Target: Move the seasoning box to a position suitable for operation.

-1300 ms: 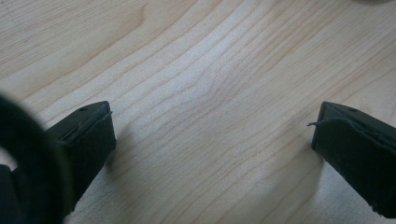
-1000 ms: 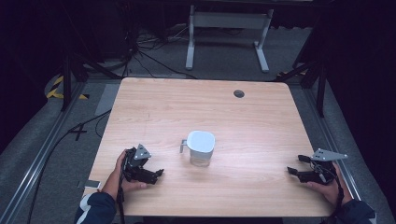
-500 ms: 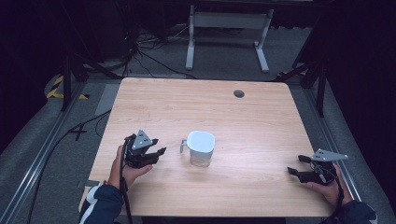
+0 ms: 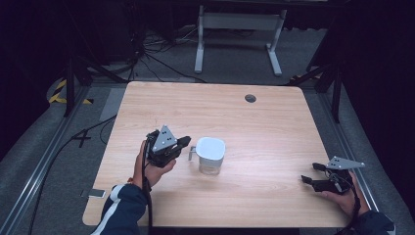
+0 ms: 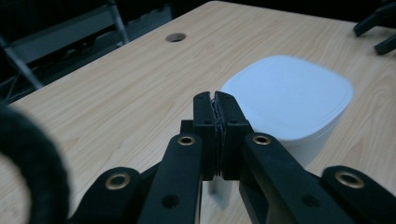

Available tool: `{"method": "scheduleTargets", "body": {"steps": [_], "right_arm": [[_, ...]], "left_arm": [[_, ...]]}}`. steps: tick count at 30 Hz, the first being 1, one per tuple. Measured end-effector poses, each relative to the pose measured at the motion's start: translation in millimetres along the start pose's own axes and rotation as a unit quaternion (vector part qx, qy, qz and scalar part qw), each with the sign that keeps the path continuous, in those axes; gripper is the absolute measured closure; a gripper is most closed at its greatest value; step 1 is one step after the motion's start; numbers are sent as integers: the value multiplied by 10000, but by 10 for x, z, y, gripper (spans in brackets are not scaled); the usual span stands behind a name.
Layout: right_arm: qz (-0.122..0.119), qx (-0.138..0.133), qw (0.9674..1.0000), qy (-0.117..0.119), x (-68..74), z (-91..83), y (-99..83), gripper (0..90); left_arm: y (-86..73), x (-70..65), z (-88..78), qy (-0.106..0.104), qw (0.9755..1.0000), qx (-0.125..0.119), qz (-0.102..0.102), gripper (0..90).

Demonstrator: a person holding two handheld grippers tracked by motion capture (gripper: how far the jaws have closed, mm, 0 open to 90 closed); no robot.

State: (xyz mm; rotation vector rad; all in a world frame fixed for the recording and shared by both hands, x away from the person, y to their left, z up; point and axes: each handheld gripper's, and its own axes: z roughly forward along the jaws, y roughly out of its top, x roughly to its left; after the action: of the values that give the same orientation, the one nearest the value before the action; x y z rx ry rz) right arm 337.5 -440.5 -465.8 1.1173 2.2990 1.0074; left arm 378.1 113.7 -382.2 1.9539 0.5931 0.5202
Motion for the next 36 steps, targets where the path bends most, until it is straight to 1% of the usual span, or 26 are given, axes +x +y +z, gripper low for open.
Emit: {"method": "scheduleTargets", "body": {"steps": [1, 3, 4, 5, 6, 7, 8, 9, 10, 11, 13, 14, 17, 18, 20, 21, 22, 24, 25, 26, 29, 31, 32, 33, 34, 36], "right_arm": [[-1, 0, 10000, -1, 0, 0, 0, 240], [0, -2, 10000, -1, 0, 0, 0, 240], [1, 0, 10000, -1, 0, 0, 0, 240], [-1, -2, 10000, -1, 0, 0, 0, 240], [0, -1, 10000, -1, 0, 0, 0, 240], [1, 0, 10000, -3, 1, 0, 0, 240], [2, 0, 10000, -6, 1, 0, -1, 240], [6, -1, 10000, -9, 2, 0, -1, 240], [12, 1, 10000, -16, 4, -1, -1, 240], [33, -11, 10000, -30, 9, 0, -3, 240], [34, 0, 10000, -39, 10, -4, -4, 240], [39, 0, 10000, -47, 12, -6, -5, 240], [43, -6, 10000, -81, 17, -10, -11, 240], [54, -20, 9999, -90, 20, -10, -13, 240], [74, -30, 9999, -101, 24, -14, -15, 240], [70, -22, 9999, -102, 24, -15, -16, 241], [68, -21, 9999, -103, 23, -15, -17, 240], [86, -27, 9999, -94, 23, -15, -16, 240], [89, -25, 9999, -92, 24, -15, -16, 240], [89, -27, 9999, -93, 24, -15, -16, 240], [87, -27, 9999, -94, 24, -15, -16, 240], [89, -27, 9999, -93, 24, -15, -16, 240], [89, -26, 9999, -94, 24, -15, -16, 240], [89, -27, 9999, -93, 24, -15, -16, 240], [87, -28, 9999, -93, 24, -15, -16, 240], [88, -26, 9999, -94, 24, -15, -16, 240]], "left_arm": [[13, -15, 19, -9, 10000, 7, -6, 887], [25, -32, 53, -103, 9999, 17, -13, 889], [30, -44, 65, -81, 10000, 43, 22, 891], [32, -47, 76, -104, 9999, 50, 49, 891], [29, -51, 83, -150, 9999, 55, 20, 891], [30, -54, 95, -120, 9999, 86, 52, 891], [29, -55, 99, -127, 9999, 98, 40, 891], [25, -47, 105, -195, 9998, 36, 21, 889], [25, -48, 112, -206, 9998, 46, 22, 889], [28, -50, 124, -209, 9997, 78, 65, 890], [27, -63, 148, -264, 9996, 101, 65, 891], [31, -66, 163, -279, 9995, 117, 110, 891], [32, -71, 201, -272, 9994, 181, 128, 894], [25, -70, 206, -295, 9994, 141, 59, 895], [21, -56, 205, -321, 9994, 139, 56, 896], [22, -46, 204, -324, 9993, 124, 101, 896], [21, -46, 204, -340, 9993, 121, 86, 896], [21, -62, 210, -386, 9992, 123, -1, 896], [29, -62, 215, -376, 9992, 129, 86, 897], [34, -77, 228, -400, 9991, 113, 60, 897], [48, -93, 241, -379, 9991, 146, 130, 897], [44, -94, 241, -393, 9991, 147, 82, 897], [44, -76, 234, -329, 9992, 161, 155, 898], [37, -76, 234, -338, 9993, 154, 79, 898], [31, -64, 234, -302, 9994, 141, 23, 898], [27, -52, 235, -315, 9994, 107, 42, 898]]}}
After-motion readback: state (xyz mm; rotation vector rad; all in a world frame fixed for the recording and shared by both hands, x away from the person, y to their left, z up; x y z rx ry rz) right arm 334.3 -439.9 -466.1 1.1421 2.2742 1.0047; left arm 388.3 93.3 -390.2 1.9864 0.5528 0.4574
